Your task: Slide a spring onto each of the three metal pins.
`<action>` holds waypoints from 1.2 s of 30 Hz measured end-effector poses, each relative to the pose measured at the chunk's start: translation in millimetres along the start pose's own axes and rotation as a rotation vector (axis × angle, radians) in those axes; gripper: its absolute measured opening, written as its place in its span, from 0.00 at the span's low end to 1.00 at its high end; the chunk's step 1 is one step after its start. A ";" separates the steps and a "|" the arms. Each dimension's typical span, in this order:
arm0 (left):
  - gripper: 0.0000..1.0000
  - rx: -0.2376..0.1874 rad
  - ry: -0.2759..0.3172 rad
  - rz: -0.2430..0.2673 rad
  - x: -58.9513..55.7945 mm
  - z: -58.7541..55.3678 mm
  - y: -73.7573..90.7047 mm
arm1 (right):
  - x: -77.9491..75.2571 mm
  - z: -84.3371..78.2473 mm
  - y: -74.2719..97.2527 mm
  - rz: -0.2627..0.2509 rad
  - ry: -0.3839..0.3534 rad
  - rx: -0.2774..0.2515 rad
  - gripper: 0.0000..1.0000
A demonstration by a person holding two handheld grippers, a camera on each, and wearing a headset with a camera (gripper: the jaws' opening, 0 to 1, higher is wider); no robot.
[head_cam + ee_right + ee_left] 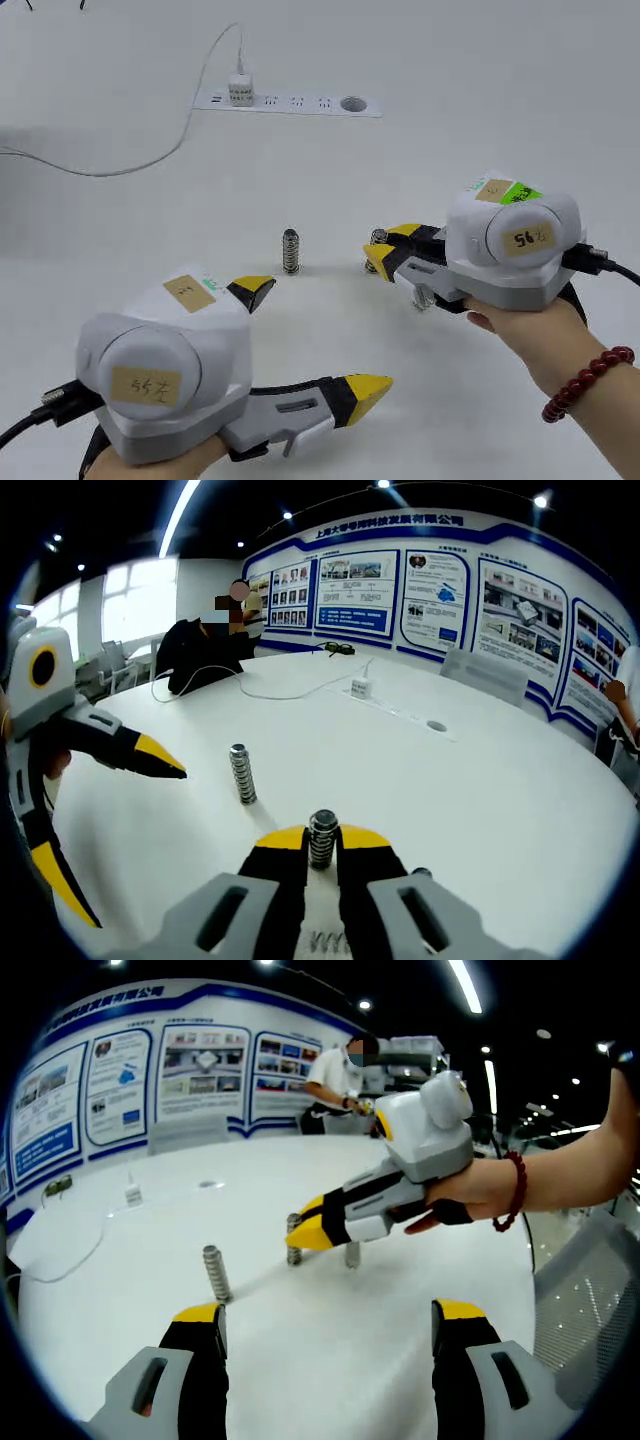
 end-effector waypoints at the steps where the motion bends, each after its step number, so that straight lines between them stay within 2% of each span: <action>1: 0.85 -0.001 0.000 0.000 0.0 0.0 -0.1 | 0.1 -0.7 0.1 0.000 -0.002 -0.001 0.12; 8: 0.85 0.000 -0.001 -0.001 0.2 0.1 0.4 | 0.9 -0.9 -0.4 0.006 -0.006 -0.001 0.12; 11: 0.84 -0.001 -0.003 -0.002 -0.1 0.8 0.6 | 2.3 -0.6 1.2 0.006 -0.011 0.001 0.20; 15: 0.84 -0.004 -0.008 0.000 -0.2 1.8 0.7 | 4.2 3.8 6.7 0.007 0.018 -0.009 0.23; 21: 0.84 -0.004 -0.017 0.002 -0.9 4.0 0.5 | 2.7 13.7 16.4 0.003 -0.015 -0.047 0.30; 36: 0.80 -0.006 -0.048 -0.017 -5.3 11.5 -3.5 | 1.5 21.5 44.3 -0.017 -0.085 -0.066 0.42</action>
Point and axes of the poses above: the centre of the closed fingertips' face, and the gripper's own axes: y roughly backward along the fingers, x roughly to its left, z roughly out of its top, the point moved 9 cm from there along y, roughly backward along the fingers, and after that the axes turned 1 degree about -y, right-handed, at the moved point
